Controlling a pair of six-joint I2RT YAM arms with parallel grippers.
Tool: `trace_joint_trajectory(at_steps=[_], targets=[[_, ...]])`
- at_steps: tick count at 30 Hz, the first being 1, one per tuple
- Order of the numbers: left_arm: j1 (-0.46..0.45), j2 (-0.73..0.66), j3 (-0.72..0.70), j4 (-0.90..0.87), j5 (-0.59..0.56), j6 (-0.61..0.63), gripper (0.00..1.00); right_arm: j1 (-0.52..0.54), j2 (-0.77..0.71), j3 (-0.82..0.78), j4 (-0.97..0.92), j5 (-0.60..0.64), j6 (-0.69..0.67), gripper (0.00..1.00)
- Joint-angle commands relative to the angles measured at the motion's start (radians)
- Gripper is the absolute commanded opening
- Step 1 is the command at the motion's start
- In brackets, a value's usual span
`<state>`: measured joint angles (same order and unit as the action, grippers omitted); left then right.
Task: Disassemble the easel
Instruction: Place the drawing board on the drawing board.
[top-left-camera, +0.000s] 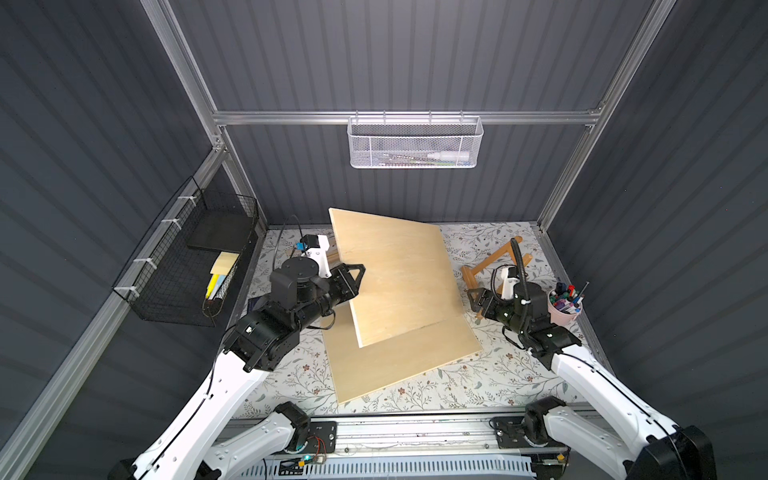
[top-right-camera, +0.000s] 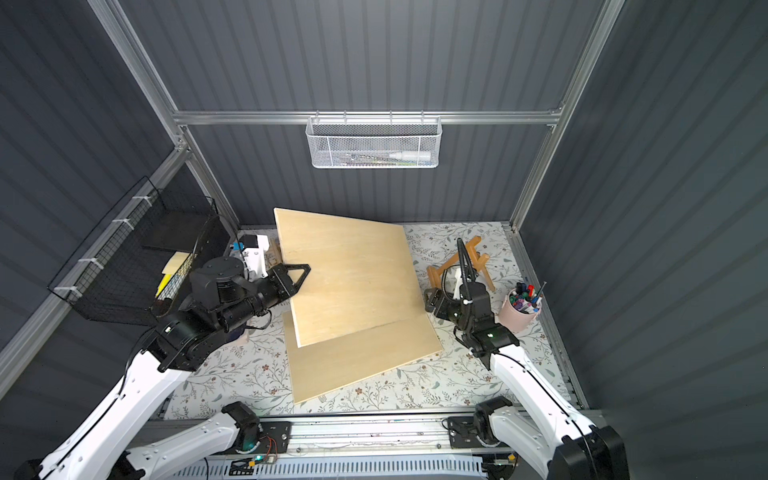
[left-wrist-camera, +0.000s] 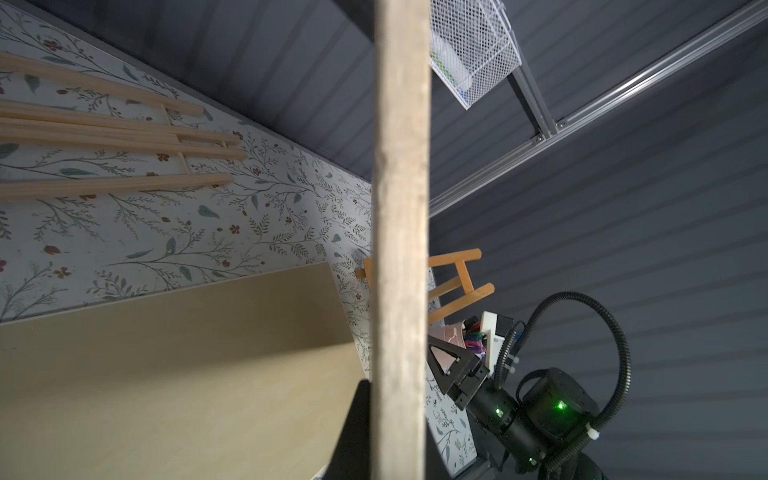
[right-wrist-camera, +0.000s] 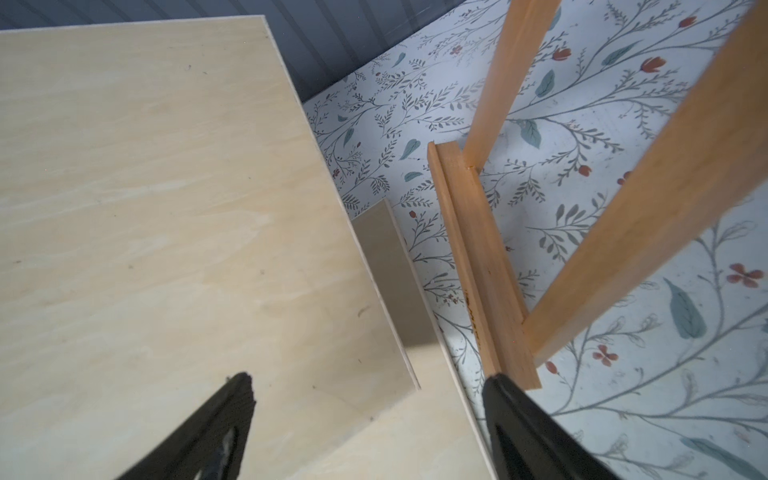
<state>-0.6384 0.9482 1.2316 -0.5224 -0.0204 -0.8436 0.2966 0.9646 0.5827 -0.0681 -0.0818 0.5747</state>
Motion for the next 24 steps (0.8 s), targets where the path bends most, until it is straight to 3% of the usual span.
trace_joint_trajectory(at_steps=[1, 15, 21, 24], targets=[[0.0, -0.021, 0.091, 0.183, 0.039, 0.005, 0.0, 0.006, 0.009, -0.006, 0.01, 0.031, -0.025, 0.88], [0.028, 0.019, -0.05, 0.174, 0.133, 0.006, 0.0, 0.007, 0.04, 0.001, -0.006, 0.053, -0.037, 0.88], [0.183, 0.063, -0.113, 0.105, 0.212, 0.121, 0.0, 0.01, 0.088, 0.017, -0.015, 0.041, -0.039, 0.87], [0.19, 0.082, -0.15, 0.09, 0.186, 0.143, 0.0, 0.009, 0.089, 0.017, -0.017, 0.046, -0.04, 0.87]])
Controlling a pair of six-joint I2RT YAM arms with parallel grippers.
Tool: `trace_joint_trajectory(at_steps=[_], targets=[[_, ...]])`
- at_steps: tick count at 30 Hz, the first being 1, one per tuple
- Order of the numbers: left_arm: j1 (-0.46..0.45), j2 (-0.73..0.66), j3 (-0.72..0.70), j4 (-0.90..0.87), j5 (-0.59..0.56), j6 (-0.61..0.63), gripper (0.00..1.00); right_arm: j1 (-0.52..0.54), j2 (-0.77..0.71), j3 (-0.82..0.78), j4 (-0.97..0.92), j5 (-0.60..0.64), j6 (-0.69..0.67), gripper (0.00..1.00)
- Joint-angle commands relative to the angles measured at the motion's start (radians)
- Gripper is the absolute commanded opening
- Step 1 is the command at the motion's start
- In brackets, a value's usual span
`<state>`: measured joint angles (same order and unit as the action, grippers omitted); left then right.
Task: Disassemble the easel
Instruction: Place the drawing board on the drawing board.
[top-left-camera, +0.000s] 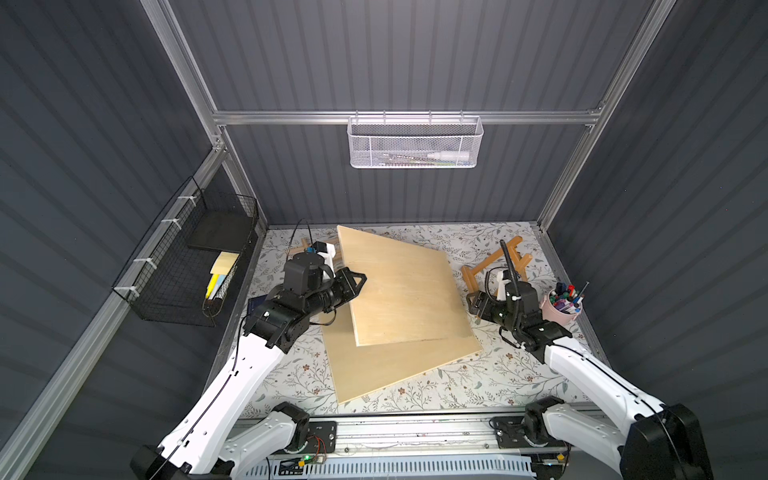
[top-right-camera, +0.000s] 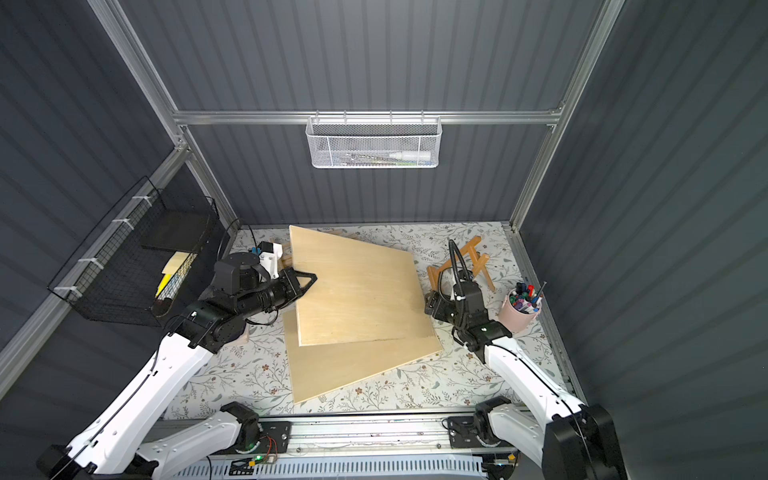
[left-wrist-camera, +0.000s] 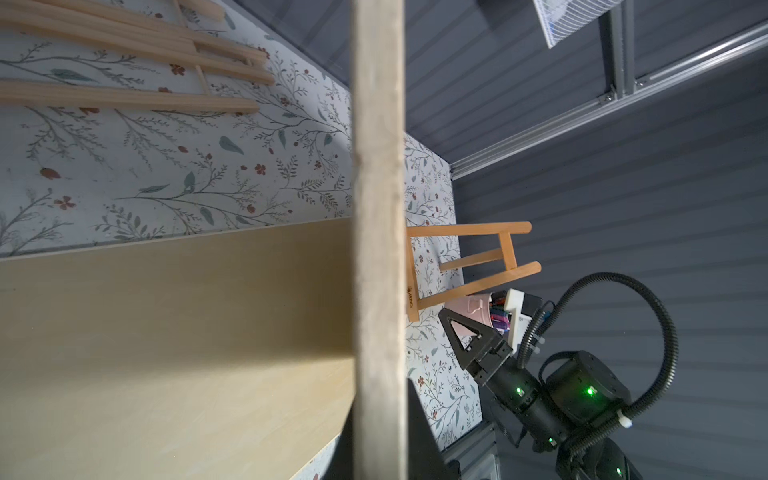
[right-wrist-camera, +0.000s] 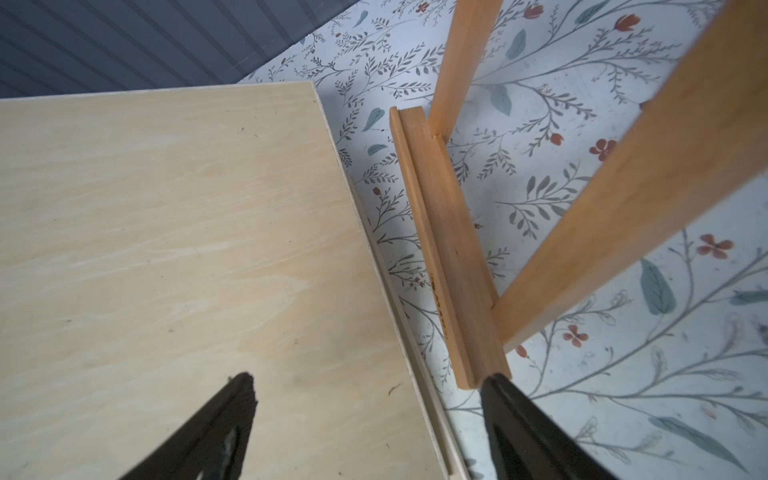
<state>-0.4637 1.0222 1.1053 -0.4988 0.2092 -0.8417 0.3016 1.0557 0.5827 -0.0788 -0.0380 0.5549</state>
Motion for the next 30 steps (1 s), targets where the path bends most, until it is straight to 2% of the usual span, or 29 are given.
trace_joint_trajectory(at_steps=[1, 7, 12, 15, 25, 30], targets=[[0.016, 0.012, -0.053, 0.075, -0.044, 0.145, 0.0, 0.005, -0.002, 0.018, -0.007, 0.002, -0.021, 0.87], [0.082, 0.027, -0.161, 0.109, -0.051, 0.202, 0.0, 0.007, 0.002, 0.019, -0.012, 0.013, -0.024, 0.87], [0.115, 0.052, -0.201, 0.101, -0.116, 0.248, 0.12, 0.009, 0.02, 0.023, -0.01, 0.008, -0.025, 0.87], [0.148, 0.057, -0.223, 0.108, -0.14, 0.268, 0.13, 0.01, 0.027, 0.025, -0.009, 0.007, -0.024, 0.87], [0.194, 0.076, -0.241, 0.123, -0.191, 0.319, 0.44, 0.014, 0.042, 0.027, -0.007, 0.003, -0.022, 0.87], [0.197, 0.087, -0.26, 0.148, -0.193, 0.322, 0.51, 0.017, 0.044, 0.025, -0.005, 0.008, -0.022, 0.87]])
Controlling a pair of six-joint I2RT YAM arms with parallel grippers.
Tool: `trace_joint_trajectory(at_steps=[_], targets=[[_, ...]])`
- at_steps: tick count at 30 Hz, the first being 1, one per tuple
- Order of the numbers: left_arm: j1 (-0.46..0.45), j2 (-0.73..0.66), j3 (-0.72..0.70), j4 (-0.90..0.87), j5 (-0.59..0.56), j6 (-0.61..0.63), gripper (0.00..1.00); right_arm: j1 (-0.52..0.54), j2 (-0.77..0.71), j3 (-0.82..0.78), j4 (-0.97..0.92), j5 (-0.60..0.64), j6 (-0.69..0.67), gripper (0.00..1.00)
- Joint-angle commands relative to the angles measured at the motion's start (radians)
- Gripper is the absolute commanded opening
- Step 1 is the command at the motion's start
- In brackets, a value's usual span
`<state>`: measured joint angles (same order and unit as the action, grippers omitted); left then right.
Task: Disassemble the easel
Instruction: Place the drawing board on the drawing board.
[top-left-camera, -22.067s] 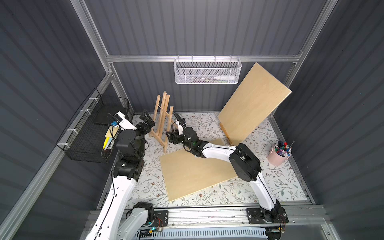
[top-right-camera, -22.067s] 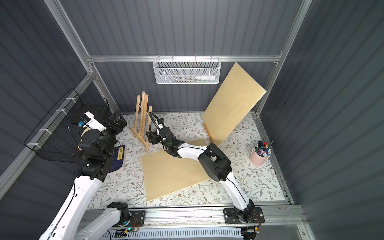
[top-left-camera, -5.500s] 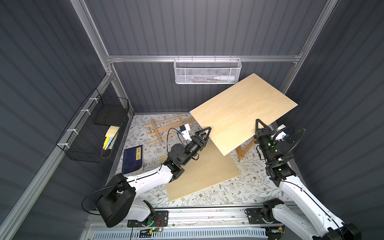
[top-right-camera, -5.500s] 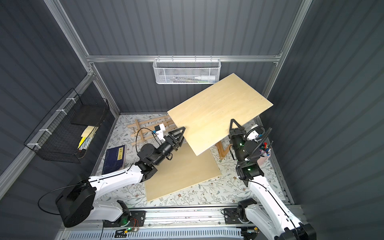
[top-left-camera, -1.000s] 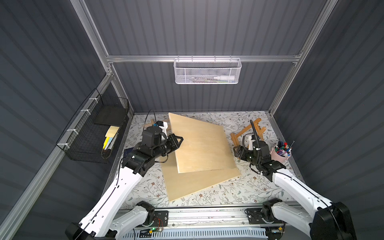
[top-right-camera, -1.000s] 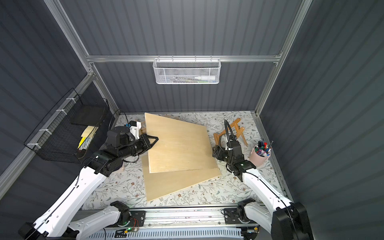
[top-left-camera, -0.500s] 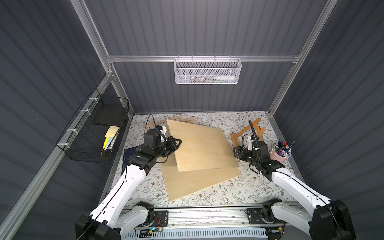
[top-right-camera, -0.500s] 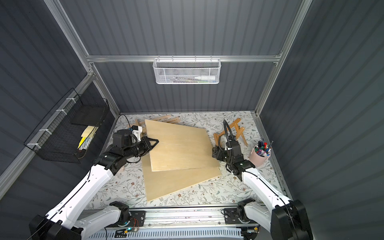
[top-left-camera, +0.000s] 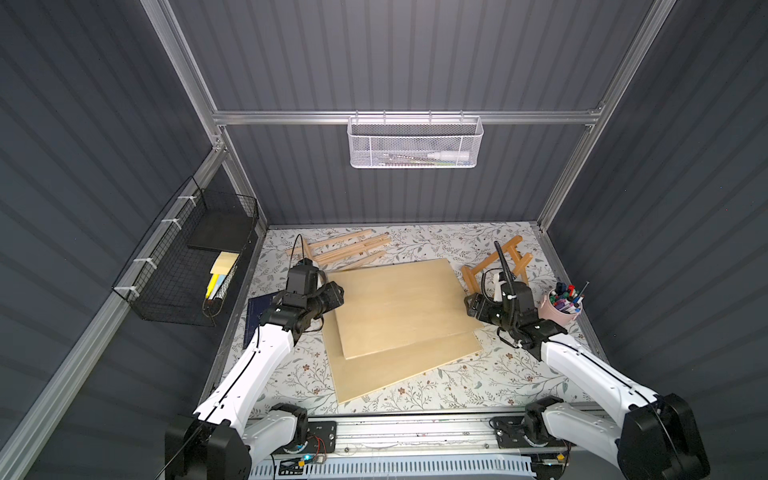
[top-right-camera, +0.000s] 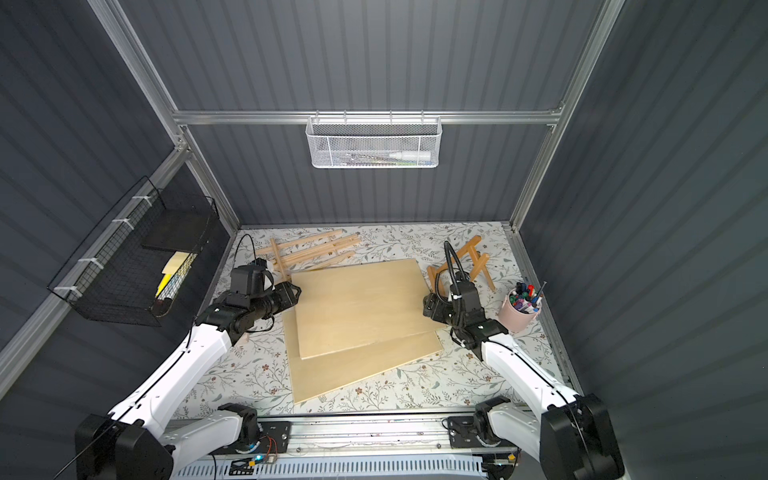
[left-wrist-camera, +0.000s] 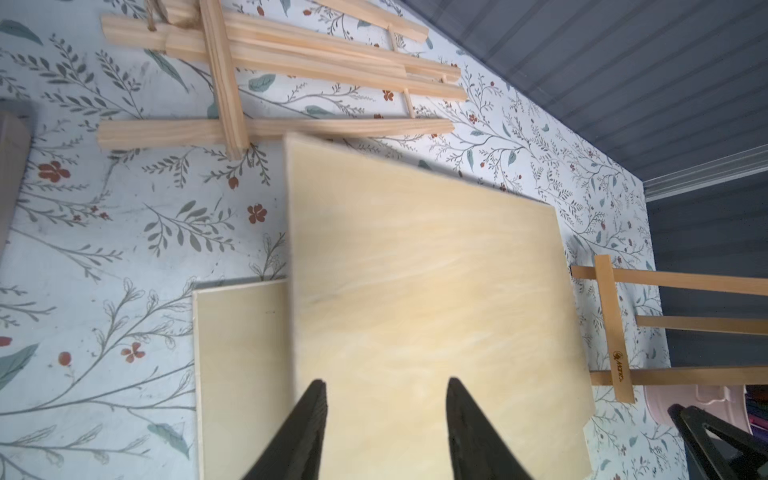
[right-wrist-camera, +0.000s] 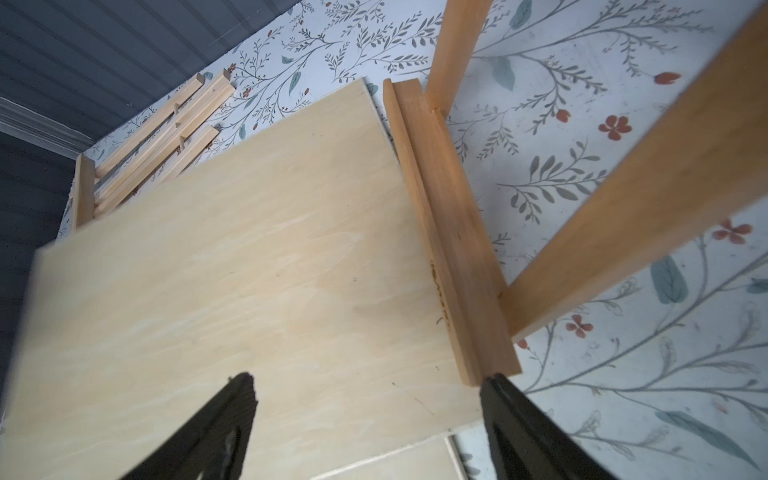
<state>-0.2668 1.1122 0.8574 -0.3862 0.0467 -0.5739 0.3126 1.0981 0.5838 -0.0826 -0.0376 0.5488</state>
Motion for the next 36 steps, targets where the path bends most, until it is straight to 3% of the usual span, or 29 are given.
trace_joint_trajectory(at_steps=[1, 6, 15, 21, 27, 31, 34, 36], targets=[[0.0, -0.002, -0.018, 0.044, -0.027, 0.054, 0.52, 0.006, 0.002, 0.024, -0.001, 0.008, -0.016, 0.87], [0.0, -0.001, -0.036, 0.073, -0.034, 0.047, 0.59, 0.006, 0.002, 0.024, -0.002, 0.008, -0.016, 0.87], [0.0, -0.005, -0.015, 0.113, -0.021, 0.045, 0.99, 0.008, 0.006, 0.025, -0.004, 0.016, -0.013, 0.87], [-0.012, -0.031, 0.052, 0.143, -0.023, 0.105, 0.99, 0.009, -0.007, 0.025, -0.01, 0.029, -0.015, 0.86], [-0.129, -0.162, 0.067, 0.304, -0.099, 0.091, 1.0, 0.011, -0.039, 0.022, -0.019, 0.033, -0.015, 0.86], [-0.222, -0.063, 0.042, 0.326, -0.196, 0.142, 0.99, 0.011, -0.072, 0.015, -0.02, 0.05, -0.016, 0.85], [-0.341, 0.069, 0.005, 0.338, -0.337, 0.157, 0.99, 0.011, -0.12, 0.001, -0.026, 0.101, -0.024, 0.85], [-0.393, 0.164, 0.023, 0.332, -0.29, 0.171, 0.99, 0.011, -0.176, -0.019, -0.024, 0.159, -0.026, 0.84]])
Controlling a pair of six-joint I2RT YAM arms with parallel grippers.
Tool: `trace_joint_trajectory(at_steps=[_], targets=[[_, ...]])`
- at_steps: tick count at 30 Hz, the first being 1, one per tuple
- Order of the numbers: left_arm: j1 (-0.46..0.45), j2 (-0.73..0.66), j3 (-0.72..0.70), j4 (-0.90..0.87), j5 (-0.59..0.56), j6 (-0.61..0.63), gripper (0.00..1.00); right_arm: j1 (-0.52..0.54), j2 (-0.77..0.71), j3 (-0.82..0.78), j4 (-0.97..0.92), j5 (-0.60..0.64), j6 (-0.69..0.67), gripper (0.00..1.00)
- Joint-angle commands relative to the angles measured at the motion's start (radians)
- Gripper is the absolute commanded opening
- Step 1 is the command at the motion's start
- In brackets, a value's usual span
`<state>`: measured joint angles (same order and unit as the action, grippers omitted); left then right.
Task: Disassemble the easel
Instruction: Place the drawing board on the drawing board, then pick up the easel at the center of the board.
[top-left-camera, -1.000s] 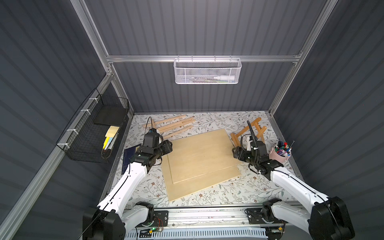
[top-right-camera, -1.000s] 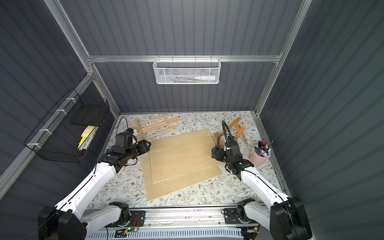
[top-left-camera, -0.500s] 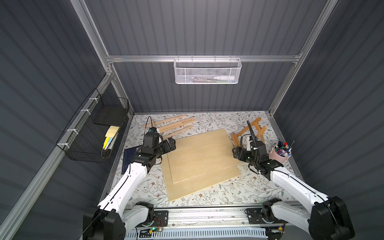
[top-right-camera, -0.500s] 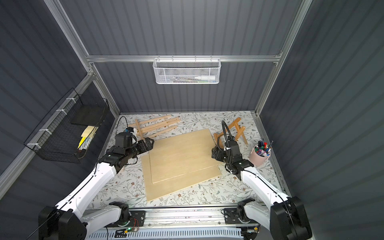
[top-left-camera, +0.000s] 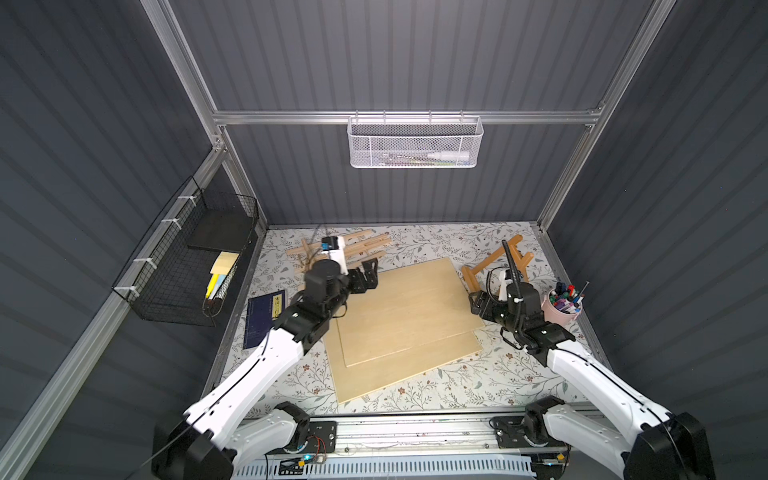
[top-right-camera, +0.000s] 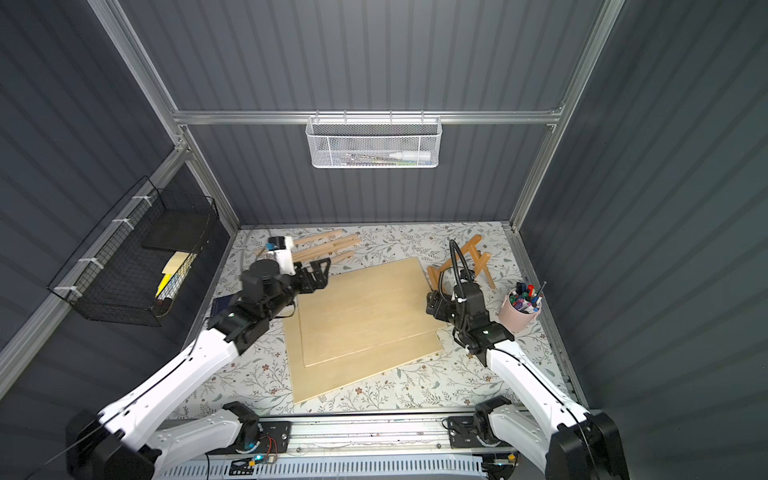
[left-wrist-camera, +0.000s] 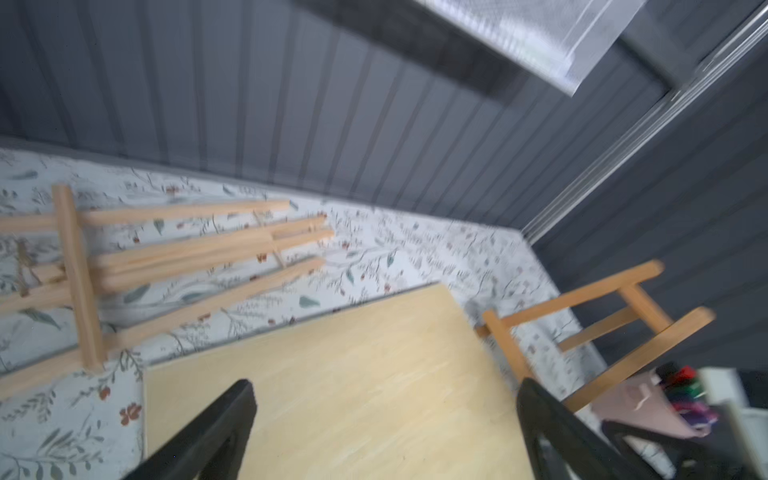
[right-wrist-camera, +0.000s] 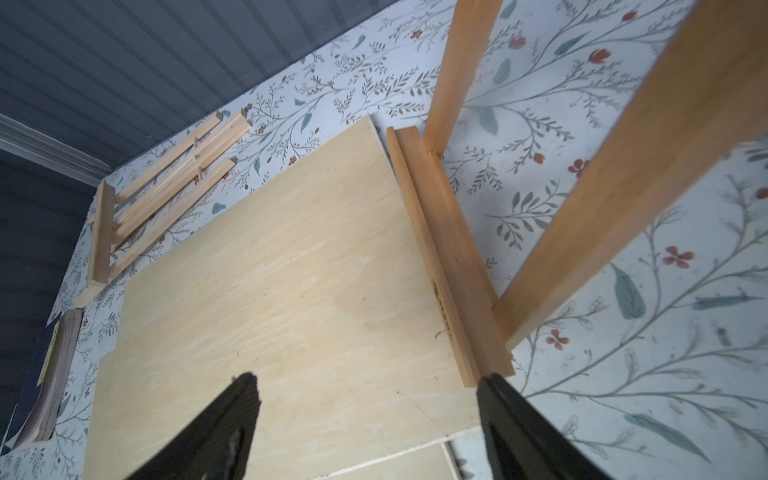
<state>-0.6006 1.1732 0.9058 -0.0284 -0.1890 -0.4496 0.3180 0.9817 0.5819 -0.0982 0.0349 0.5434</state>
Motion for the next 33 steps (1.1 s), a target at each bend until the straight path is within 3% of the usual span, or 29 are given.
trace_joint_trajectory(at_steps=[1, 8, 12, 18, 23, 28, 33], targets=[[-0.064, 0.142, -0.027, -0.02, -0.017, 0.052, 0.99, 0.006, -0.094, -0.03, -0.006, 0.122, -0.015, 0.84], [-0.09, 0.232, -0.028, -0.029, 0.018, 0.058, 0.99, 0.001, -0.361, -0.147, 0.066, 0.253, -0.074, 0.81], [-0.089, 0.217, -0.028, -0.027, 0.013, 0.057, 0.99, -0.022, -0.422, -0.18, 0.086, 0.276, -0.097, 0.71], [-0.09, 0.183, -0.033, -0.016, 0.034, 0.061, 0.99, -0.133, -0.37, -0.171, 0.071, 0.149, -0.069, 0.59], [-0.09, 0.156, -0.036, -0.012, 0.046, 0.064, 0.99, -0.266, -0.322, -0.208, 0.144, 0.016, -0.008, 0.59], [-0.094, 0.11, -0.042, -0.005, 0.059, 0.068, 0.99, -0.281, -0.213, -0.189, 0.251, -0.06, 0.015, 0.59], [-0.095, 0.071, -0.044, -0.001, 0.059, 0.068, 0.99, -0.283, -0.096, -0.163, 0.313, -0.058, 0.027, 0.57]])
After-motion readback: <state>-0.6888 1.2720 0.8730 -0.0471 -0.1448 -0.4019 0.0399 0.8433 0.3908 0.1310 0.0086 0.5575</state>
